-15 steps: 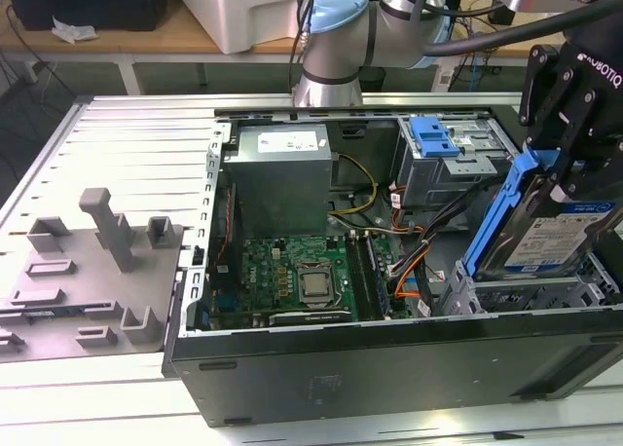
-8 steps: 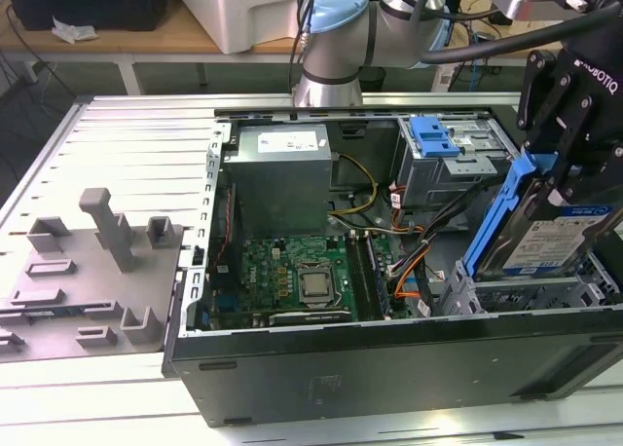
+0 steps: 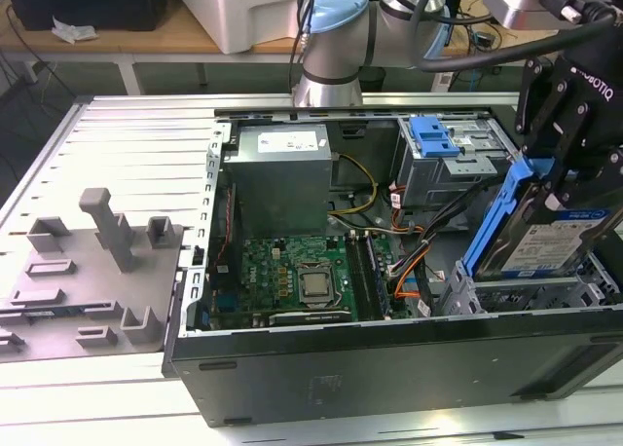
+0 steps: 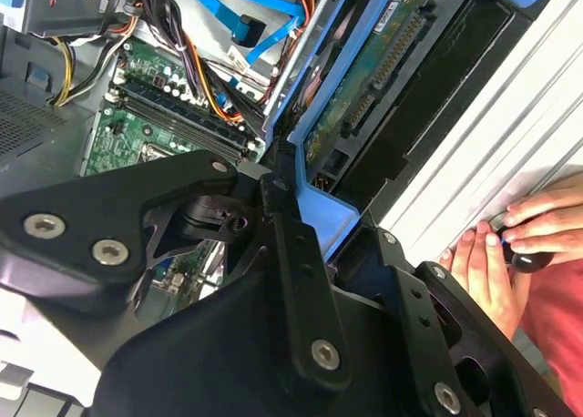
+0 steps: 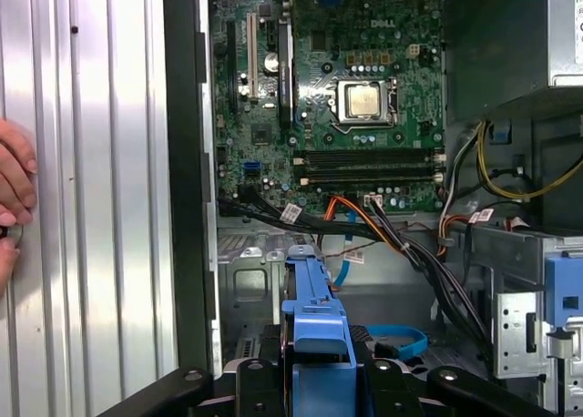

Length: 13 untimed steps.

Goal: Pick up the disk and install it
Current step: 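Insert the disk into the insertion slot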

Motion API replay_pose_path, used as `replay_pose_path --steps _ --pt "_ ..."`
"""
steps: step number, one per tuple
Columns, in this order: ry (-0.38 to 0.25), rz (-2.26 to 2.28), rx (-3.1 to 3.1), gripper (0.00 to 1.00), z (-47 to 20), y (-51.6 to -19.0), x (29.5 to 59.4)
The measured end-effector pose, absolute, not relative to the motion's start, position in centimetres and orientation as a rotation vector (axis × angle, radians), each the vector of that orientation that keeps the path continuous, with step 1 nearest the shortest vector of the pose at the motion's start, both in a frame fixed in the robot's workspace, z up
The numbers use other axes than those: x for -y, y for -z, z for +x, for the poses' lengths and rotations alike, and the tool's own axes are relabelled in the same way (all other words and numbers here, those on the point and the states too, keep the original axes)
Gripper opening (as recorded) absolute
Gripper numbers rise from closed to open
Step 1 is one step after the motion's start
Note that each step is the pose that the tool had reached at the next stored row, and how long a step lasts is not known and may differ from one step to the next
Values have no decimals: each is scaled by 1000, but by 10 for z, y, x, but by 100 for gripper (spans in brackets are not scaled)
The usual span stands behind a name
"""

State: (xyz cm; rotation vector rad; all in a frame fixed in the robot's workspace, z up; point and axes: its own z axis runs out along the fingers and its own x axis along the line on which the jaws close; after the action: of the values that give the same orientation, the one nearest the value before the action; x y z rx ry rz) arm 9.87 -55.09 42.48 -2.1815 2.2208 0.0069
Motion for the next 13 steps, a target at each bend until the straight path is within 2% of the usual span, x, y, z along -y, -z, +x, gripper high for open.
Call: replay_pose_path --steps 13 --pt "-7 -2181 -2221 37 99 -418 551"
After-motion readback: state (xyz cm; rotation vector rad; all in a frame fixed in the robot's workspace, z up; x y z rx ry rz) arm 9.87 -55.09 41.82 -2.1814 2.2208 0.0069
